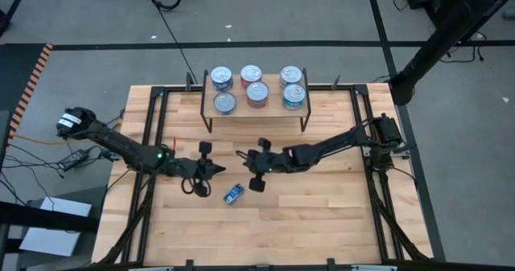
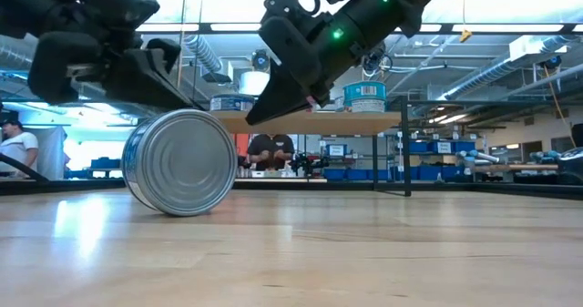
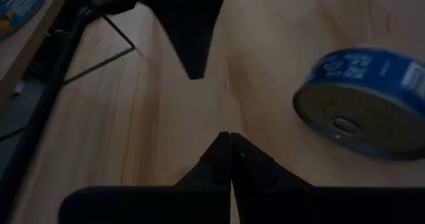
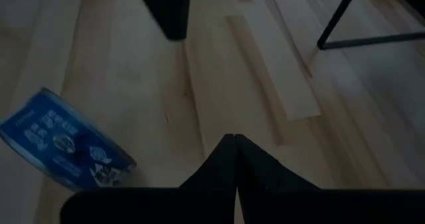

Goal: Stack canned seafood by type on shelf
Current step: Stack the blue tuna can on top of the blue tuna can on the shelf

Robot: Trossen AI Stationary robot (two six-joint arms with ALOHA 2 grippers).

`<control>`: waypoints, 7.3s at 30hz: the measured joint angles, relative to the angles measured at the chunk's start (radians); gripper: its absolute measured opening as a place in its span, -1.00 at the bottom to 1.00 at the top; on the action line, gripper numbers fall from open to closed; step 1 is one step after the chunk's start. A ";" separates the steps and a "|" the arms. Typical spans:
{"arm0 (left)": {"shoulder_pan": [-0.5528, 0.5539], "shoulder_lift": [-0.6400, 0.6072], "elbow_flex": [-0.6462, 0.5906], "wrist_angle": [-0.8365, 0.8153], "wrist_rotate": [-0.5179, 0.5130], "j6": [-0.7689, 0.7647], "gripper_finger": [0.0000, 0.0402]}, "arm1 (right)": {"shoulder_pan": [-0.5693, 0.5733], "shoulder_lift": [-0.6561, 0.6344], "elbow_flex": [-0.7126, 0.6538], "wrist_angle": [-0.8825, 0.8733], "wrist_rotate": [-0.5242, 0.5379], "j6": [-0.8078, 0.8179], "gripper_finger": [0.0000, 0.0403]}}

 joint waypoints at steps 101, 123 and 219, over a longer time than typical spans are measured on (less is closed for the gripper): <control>-0.113 -0.005 0.000 -0.200 -0.034 -0.269 -0.97 | -0.029 0.000 0.080 0.031 -0.136 -0.132 -0.87; -0.113 -0.005 0.000 -0.200 -0.034 -0.276 -0.97 | -0.029 0.000 0.080 0.030 -0.115 -0.132 -0.83; -0.111 -0.002 0.000 -0.091 -0.124 -0.294 -0.96 | 0.114 0.189 0.384 -0.329 0.161 -0.453 -0.24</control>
